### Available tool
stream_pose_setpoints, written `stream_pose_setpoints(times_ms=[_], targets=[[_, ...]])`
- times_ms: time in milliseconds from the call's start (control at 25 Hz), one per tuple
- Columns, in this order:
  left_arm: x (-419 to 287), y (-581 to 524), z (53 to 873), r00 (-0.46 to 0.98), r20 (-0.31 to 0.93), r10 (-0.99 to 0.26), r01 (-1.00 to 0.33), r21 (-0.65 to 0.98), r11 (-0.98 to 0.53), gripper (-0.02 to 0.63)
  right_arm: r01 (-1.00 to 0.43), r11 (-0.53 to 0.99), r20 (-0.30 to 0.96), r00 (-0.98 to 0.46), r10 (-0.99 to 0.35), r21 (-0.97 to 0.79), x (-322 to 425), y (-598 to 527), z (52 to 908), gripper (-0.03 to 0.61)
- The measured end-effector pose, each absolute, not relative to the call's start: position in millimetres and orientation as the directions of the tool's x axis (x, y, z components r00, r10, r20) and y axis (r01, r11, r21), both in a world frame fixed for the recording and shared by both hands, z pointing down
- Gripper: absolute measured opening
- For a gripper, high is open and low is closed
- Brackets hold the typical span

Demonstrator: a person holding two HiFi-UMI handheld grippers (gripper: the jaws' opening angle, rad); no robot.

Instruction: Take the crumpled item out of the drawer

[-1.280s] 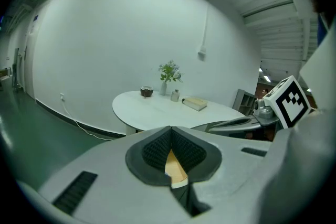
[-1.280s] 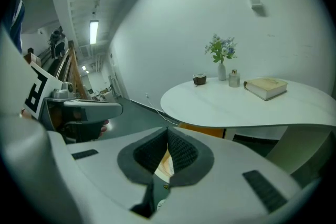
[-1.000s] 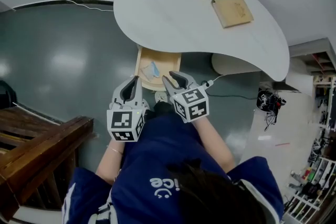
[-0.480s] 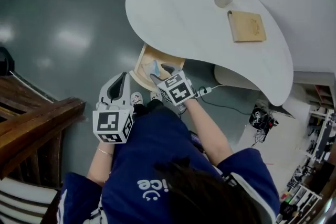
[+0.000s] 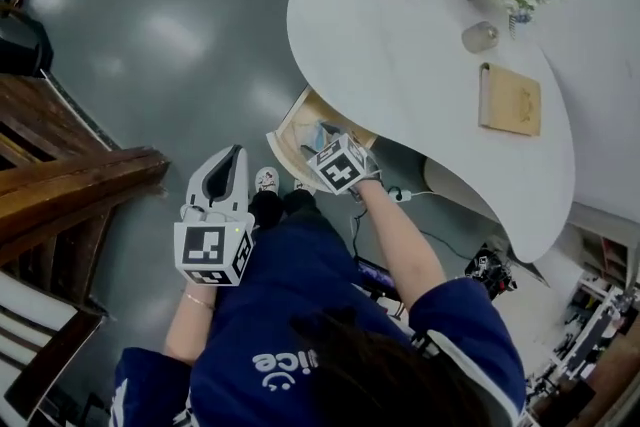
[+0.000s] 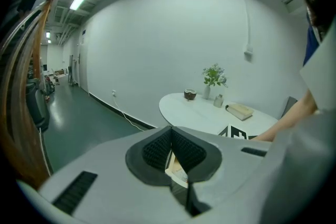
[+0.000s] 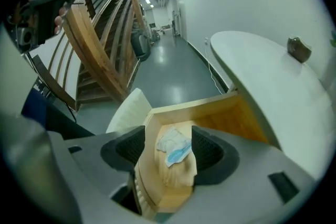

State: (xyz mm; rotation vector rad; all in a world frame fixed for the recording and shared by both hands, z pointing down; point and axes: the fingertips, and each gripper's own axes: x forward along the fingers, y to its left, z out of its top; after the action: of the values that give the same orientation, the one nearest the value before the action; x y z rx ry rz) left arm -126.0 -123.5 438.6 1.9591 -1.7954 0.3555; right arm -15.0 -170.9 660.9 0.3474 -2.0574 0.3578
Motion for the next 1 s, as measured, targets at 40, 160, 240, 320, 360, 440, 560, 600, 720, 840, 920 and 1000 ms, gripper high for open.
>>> stream_pose_setpoints(times_ms=[40, 160, 240, 320, 360, 440, 560, 600, 720, 840, 920, 1000], targets=[[-127, -122, 440, 0.106, 0.489, -0.866, -0.987, 0.155, -0.033, 0.005, -0.374, 0.921, 0.877, -0.472, -0.089, -0.108, -16, -172, 667, 0.287], [-129, -118, 443, 0.078, 0.510, -0.857, -0.984, 0.179, 0.017, 0.003, -0.326, 0.936, 0.890, -0.454, -0.035, -0.130, -18, -170, 686, 0.296], [-130, -116, 443, 0.058, 0.516, -0.855, -0.979, 0.195, 0.051, 0.003, -0.278, 0.950, 0.902, -0.431, 0.009, -0.142, -18, -166, 699, 0.301], [-130, -112, 444, 0.040, 0.525, -0.850, -0.979, 0.190, 0.072, 0.003, -0.235, 0.961, 0.908, -0.417, 0.035, -0.145, -18, -164, 710, 0.307], [-130, -110, 445, 0.033, 0.530, -0.847, -0.980, 0.185, 0.078, 0.005, -0.224, 0.964, 0.907, -0.418, 0.040, -0.146, -19, -164, 715, 0.311], [-130, -108, 447, 0.026, 0.535, -0.845, -0.980, 0.181, 0.085, 0.004, -0.213, 0.967, 0.903, -0.428, 0.036, -0.140, -21, -167, 723, 0.311], [-129, -102, 446, 0.017, 0.526, -0.850, -0.977, 0.188, 0.096, 0.005, -0.161, 0.977, 0.907, -0.416, 0.061, -0.139, -25, -165, 735, 0.330], [-129, -99, 445, 0.012, 0.526, -0.851, -0.977, 0.187, 0.102, 0.005, -0.134, 0.980, 0.912, -0.403, 0.080, -0.145, -24, -162, 740, 0.336], [-131, -91, 448, -0.007, 0.537, -0.843, -0.977, 0.175, 0.120, 0.005, -0.070, 0.986, 0.923, -0.367, 0.113, -0.149, -22, -159, 753, 0.351], [-134, -81, 452, -0.013, 0.548, -0.837, -0.975, 0.180, 0.133, 0.005, -0.015, 0.989, 0.932, -0.338, 0.132, -0.146, -24, -156, 761, 0.356], [-134, -77, 454, -0.009, 0.550, -0.835, -0.973, 0.186, 0.133, 0.005, 0.001, 0.990, 0.936, -0.326, 0.134, -0.142, -26, -156, 767, 0.360], [-134, -75, 458, -0.004, 0.558, -0.830, -0.974, 0.187, 0.131, 0.005, 0.015, 0.989, 0.940, -0.311, 0.143, -0.146, -28, -158, 774, 0.364]])
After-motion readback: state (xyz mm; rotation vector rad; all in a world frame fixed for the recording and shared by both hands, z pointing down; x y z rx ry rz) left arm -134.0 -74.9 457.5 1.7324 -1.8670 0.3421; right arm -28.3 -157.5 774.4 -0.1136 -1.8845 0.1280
